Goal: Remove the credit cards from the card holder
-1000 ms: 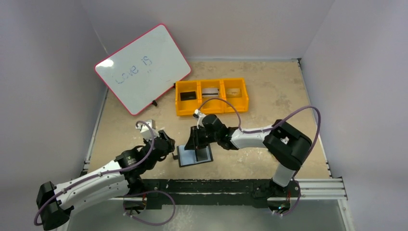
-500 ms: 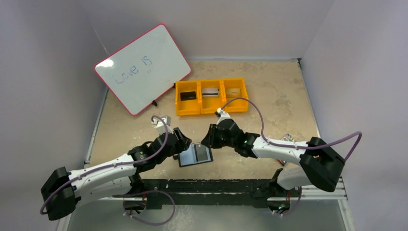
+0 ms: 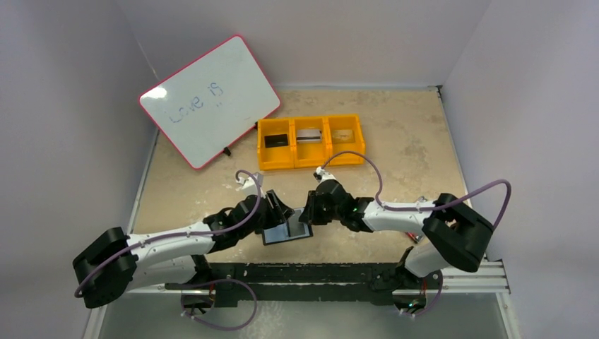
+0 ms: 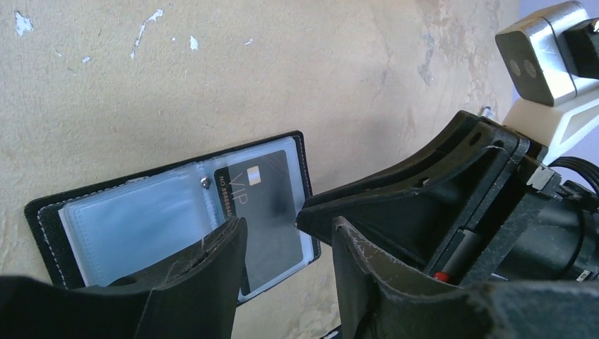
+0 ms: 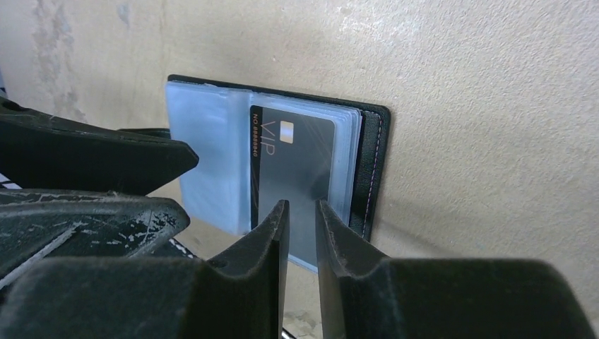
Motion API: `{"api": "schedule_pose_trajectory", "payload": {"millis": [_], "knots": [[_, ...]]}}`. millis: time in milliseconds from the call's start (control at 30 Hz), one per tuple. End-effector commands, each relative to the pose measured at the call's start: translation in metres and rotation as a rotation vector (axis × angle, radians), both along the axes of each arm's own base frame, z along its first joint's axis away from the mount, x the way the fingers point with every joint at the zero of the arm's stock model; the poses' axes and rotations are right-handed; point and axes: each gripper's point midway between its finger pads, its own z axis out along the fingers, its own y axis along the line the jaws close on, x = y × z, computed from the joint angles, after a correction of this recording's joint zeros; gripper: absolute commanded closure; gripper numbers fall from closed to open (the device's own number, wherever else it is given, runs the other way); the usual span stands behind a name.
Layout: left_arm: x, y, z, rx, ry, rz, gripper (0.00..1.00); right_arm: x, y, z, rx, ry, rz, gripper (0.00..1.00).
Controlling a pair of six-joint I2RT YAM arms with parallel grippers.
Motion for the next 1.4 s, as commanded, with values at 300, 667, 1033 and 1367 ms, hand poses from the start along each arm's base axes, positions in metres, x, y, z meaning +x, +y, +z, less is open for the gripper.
{"api": "schedule_pose_trajectory", "payload": {"millis": [300,667,1033,1367], "knots": [[-0.001,-0.004,-0.012,-0.002,0.039,0.006,0.53,0.009,0.01,0.002,-0.01,-0.009,0.006,0.78],[-0.005,-0.002,-0.03,-0.049,0.085,0.039,0.54,0.005,0.003,-0.017,-0.065,0.023,-0.002,0.79],[-0.01,-0.007,-0.045,-0.075,0.118,0.024,0.56,0.0,-0.008,-0.022,-0.072,0.045,-0.038,0.81],[-0.014,0.004,-0.063,-0.104,0.144,0.083,0.61,-0.002,-0.009,-0.025,-0.07,0.057,-0.044,0.81]]}}
